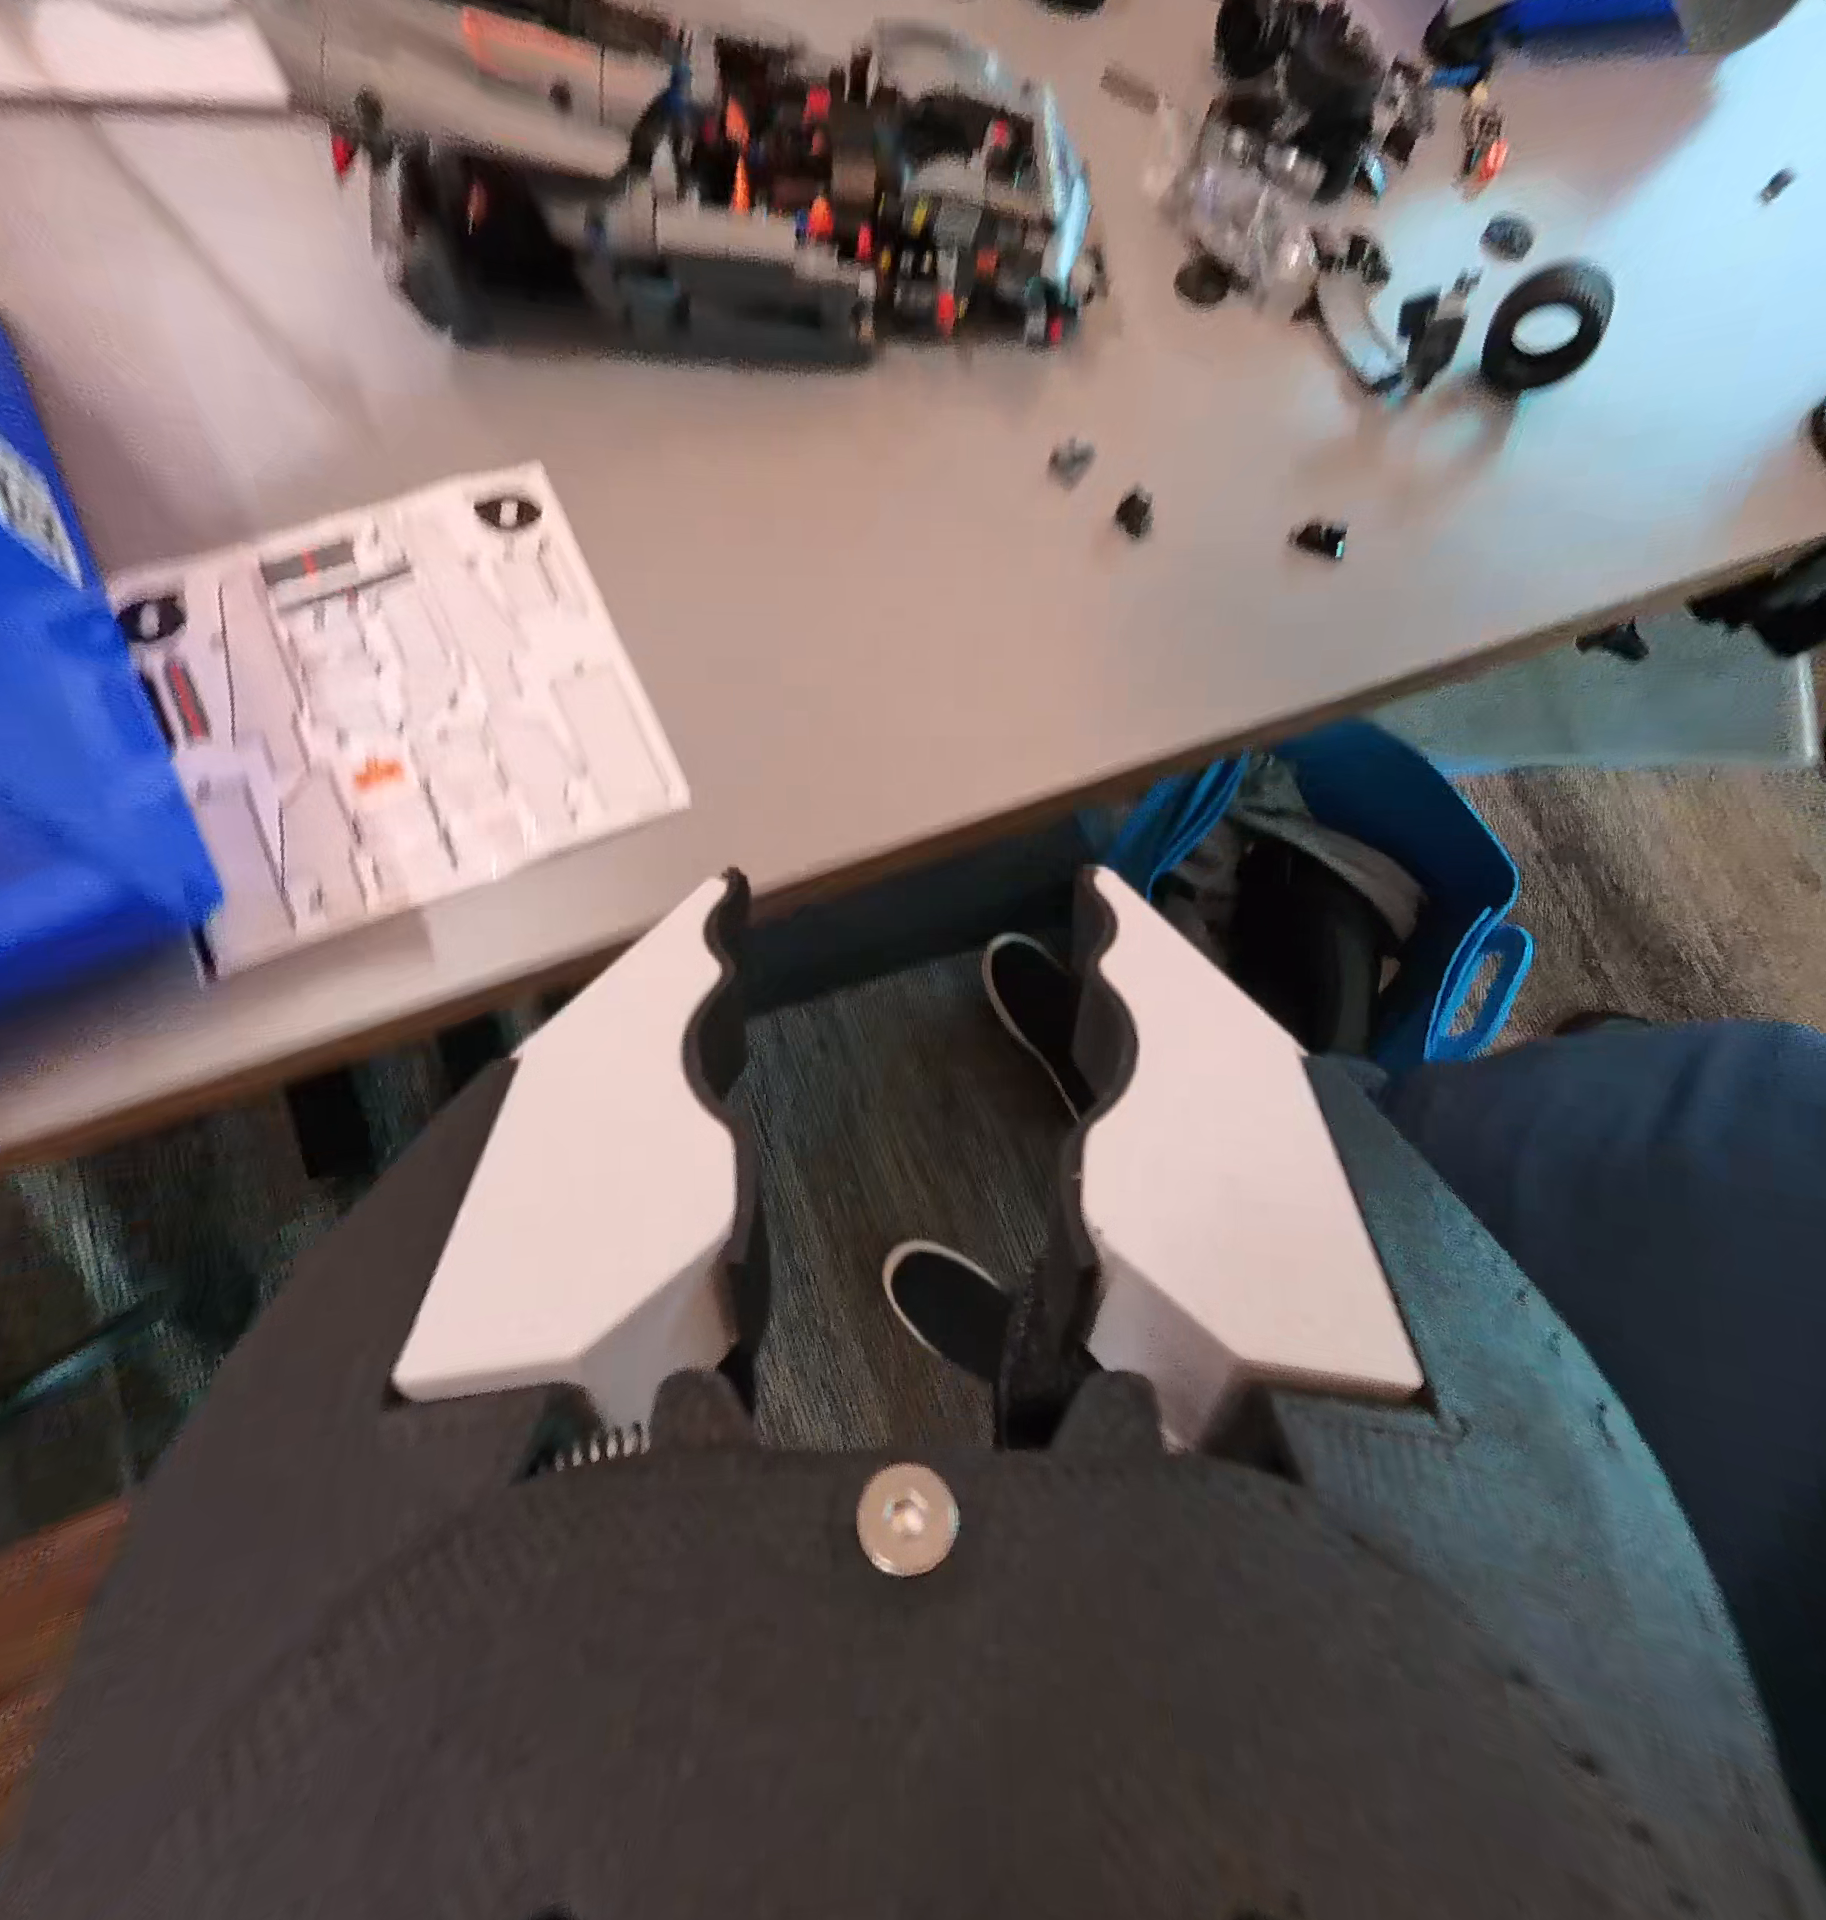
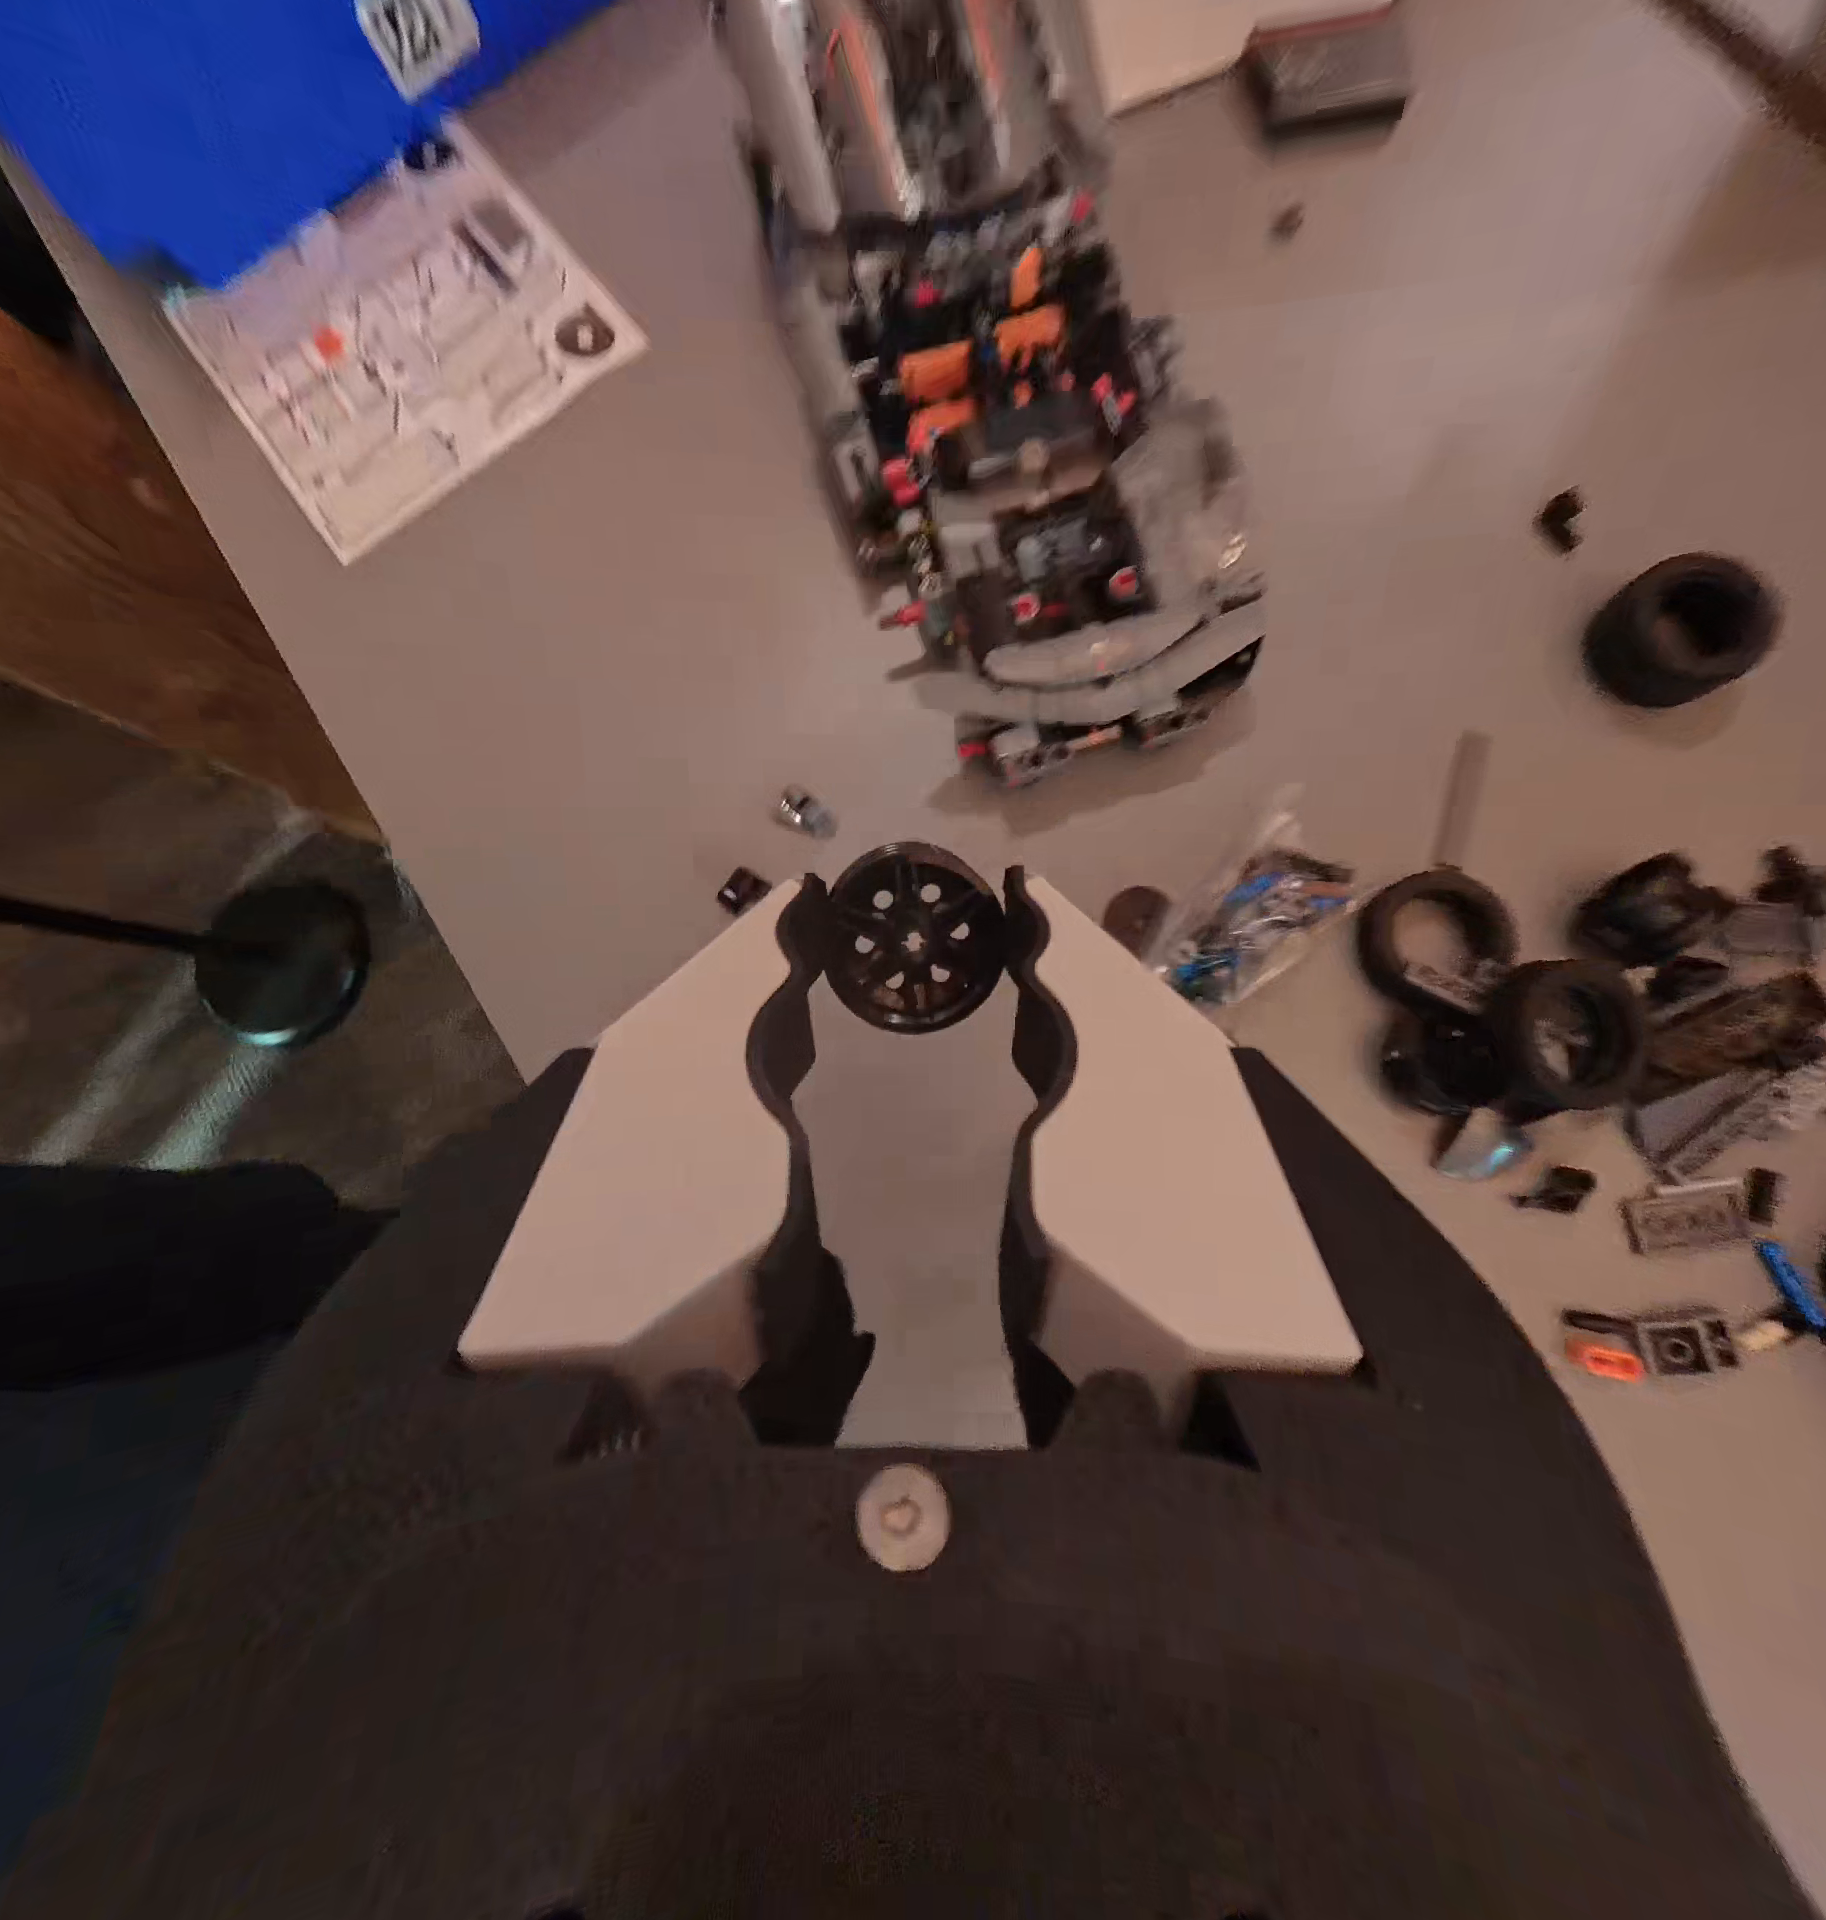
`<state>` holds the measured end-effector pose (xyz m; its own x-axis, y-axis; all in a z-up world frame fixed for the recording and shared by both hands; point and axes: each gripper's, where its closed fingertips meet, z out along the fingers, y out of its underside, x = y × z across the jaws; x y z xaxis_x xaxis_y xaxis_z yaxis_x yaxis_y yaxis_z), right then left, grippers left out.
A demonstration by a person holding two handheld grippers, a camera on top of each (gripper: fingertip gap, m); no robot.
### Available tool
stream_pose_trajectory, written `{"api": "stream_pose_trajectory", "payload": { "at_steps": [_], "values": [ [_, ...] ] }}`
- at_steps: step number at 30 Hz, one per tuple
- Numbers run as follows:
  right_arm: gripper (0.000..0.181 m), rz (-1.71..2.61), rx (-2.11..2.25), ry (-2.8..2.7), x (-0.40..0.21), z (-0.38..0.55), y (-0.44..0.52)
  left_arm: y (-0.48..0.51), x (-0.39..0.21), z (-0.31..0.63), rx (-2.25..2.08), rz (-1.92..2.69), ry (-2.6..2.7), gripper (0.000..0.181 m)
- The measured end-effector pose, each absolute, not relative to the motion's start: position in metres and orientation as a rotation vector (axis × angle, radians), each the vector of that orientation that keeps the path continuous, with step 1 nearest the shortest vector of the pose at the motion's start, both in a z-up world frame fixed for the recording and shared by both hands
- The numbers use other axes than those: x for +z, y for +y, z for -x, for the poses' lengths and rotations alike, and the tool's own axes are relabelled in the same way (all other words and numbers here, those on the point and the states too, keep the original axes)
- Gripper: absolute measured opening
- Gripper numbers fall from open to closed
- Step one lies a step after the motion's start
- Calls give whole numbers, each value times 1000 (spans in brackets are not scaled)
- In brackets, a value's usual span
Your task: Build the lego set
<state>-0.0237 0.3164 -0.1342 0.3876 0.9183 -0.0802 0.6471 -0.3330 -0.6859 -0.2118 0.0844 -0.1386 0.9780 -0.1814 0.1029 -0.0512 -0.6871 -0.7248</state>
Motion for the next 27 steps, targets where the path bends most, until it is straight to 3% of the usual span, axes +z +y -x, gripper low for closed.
{"api": "stream_pose_trajectory", "payload": {
  "at_steps": [6, 13, 19, 27],
  "values": [
    [33, 2134, 513, -1441, -200, 42, 310, -9, -162, 241, -161, 2425, 106, 61],
    [40, 2208, 445, -1541, -262, 36, 320, -41, -173, 237, -104, 2471, -49, 63],
    [55, 2144, 537, -1558, -238, 28, 317, 1, -179, 176, -148, 2480, 44, 65],
    [57, 2039, 739, -1346, -152, -54, 280, 116, -159, 107, -162, 2386, 280, 71]
  ]
}}
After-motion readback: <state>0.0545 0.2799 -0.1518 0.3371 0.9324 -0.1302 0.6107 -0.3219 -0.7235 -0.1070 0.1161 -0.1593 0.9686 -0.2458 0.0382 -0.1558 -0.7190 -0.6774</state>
